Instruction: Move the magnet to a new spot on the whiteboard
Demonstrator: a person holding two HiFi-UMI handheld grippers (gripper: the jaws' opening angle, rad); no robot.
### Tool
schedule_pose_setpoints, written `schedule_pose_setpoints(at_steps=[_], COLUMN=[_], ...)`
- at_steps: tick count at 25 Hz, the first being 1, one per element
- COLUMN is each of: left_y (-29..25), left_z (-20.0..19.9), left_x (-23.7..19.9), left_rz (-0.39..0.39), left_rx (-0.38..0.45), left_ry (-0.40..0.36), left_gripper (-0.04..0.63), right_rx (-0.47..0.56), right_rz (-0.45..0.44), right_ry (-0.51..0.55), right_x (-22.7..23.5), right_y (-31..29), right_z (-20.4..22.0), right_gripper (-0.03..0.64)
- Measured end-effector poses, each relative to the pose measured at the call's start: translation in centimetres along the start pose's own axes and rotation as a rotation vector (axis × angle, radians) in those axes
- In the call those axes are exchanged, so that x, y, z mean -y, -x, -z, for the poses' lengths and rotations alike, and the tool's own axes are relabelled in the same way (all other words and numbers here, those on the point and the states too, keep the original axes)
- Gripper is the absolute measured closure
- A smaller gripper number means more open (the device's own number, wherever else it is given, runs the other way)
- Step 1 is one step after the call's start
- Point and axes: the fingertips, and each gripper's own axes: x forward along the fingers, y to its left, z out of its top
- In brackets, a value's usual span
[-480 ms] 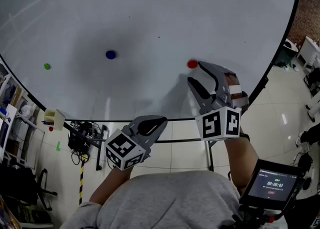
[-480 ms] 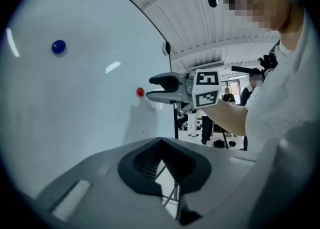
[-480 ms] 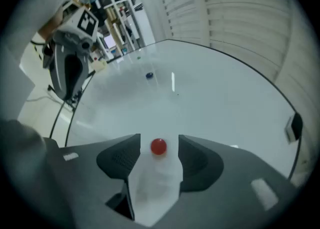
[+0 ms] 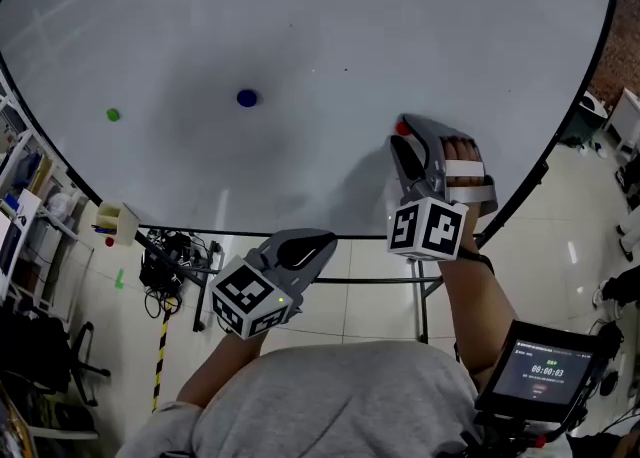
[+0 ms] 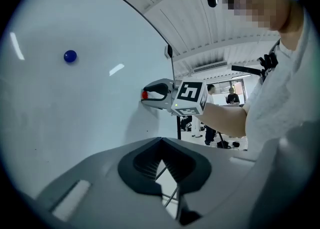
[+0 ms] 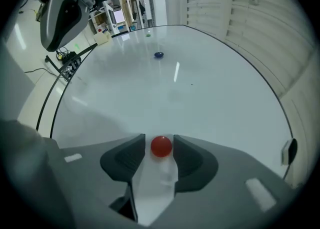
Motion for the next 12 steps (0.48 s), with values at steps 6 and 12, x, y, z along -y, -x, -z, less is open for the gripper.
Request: schedule_pose_setpoints(at_steps=[6,12], left_y=[0.31,0.11], left_z=[0.01,-0.11], left_x=[-0.07,-0.08], left_rz=[-0.008,-0.003], left_rx=[-0.001,0.000], left_ry=[0.001,-0.001], left_gripper=[0.620,0.620], right_rx=[0.011,0.014], right_rz=[-0.021,-0.036], right_ry=[-0.043,-0.054], right_x=[0.22,0.34], right_y=[-0.03,-0.11], right_z=[-0.01,0.00], right_gripper=[0.501,0.503])
